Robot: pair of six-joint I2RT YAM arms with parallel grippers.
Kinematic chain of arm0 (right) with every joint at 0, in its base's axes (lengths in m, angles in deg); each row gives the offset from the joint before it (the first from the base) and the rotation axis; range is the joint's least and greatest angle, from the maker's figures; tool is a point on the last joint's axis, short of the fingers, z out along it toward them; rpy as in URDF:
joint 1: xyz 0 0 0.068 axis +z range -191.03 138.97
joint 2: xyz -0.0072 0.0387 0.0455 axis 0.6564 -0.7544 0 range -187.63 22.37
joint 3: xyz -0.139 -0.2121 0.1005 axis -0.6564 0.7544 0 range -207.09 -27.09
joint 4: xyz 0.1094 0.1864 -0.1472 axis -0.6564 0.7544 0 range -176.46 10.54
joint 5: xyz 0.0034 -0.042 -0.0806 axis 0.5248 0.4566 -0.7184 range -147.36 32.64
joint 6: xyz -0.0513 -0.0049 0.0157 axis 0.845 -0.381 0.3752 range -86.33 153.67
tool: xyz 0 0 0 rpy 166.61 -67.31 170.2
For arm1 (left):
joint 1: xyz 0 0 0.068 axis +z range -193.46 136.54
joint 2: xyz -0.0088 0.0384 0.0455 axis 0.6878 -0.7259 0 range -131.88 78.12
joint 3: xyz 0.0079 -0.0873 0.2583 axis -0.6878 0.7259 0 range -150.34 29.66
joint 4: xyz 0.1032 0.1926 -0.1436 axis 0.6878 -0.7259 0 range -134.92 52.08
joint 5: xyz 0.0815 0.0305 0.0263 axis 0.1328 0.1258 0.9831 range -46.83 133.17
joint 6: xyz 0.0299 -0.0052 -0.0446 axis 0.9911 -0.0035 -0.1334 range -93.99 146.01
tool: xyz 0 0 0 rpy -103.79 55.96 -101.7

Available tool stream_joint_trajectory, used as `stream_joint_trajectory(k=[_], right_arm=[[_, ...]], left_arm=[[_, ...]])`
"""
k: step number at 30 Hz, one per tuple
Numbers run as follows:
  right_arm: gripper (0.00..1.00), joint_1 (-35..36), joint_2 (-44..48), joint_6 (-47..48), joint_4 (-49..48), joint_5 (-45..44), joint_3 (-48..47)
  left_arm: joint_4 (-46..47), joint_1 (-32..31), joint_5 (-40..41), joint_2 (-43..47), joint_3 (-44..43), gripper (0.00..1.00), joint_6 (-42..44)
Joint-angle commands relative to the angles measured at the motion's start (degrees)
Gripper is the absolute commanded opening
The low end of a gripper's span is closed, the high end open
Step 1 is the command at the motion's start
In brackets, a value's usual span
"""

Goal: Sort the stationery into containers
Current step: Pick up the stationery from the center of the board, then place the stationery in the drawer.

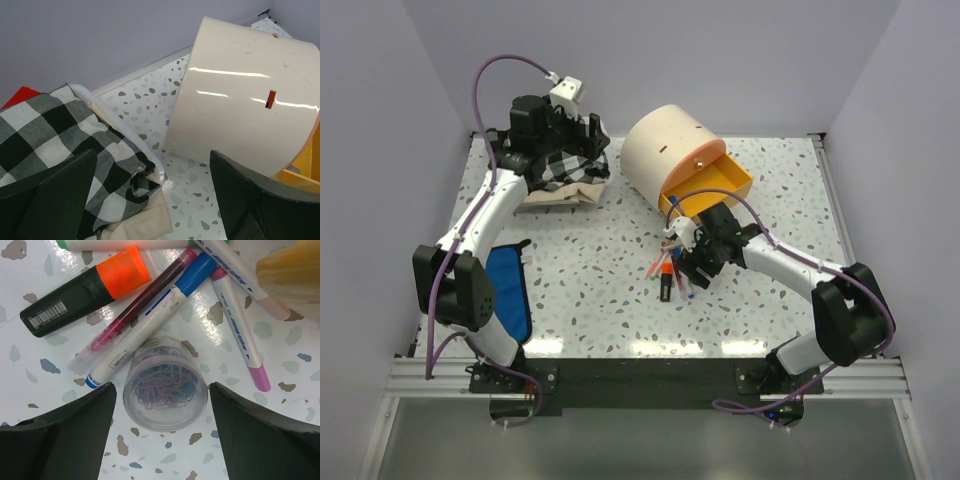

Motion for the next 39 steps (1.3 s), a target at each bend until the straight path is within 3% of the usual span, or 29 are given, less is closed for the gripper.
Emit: stream_joint_trajectory(k=[1,11,14,19,31,39], right_arm=[[0.79,0.2,-0.6,0.5,-1.7,-1.3,0.7],[0.35,0.2,8.7,2.9,7.4,1.8,-3.2],[0.35,0.2,14.4,4.6,16.1,4.9,-7.9],[0.37,0.2,19.4,1.3,19.8,4.4,-18.4],[0.35,-0.6,3.7,4.3,19.3,-10.9,-39.0],[0.35,-5.6,-5.0,5.8,19.9,-12.8,-44.7]], left_arm=[[1.9,0.3,-1.0,2.7,0.4,1.00,0.0],[2.3,0.3,-1.7,3.7,1.1,1.00,-0.7],[2.8,0.3,-2.4,3.0,-0.1,1.00,-1.2],[3.5,0.3,-3.2,0.9,-2.2,1.00,-1.1],[7.1,0.4,-6.9,-1.4,-3.9,0.99,-3.0],[7.8,1.2,-7.0,-1.4,-1.8,0.98,-4.5]])
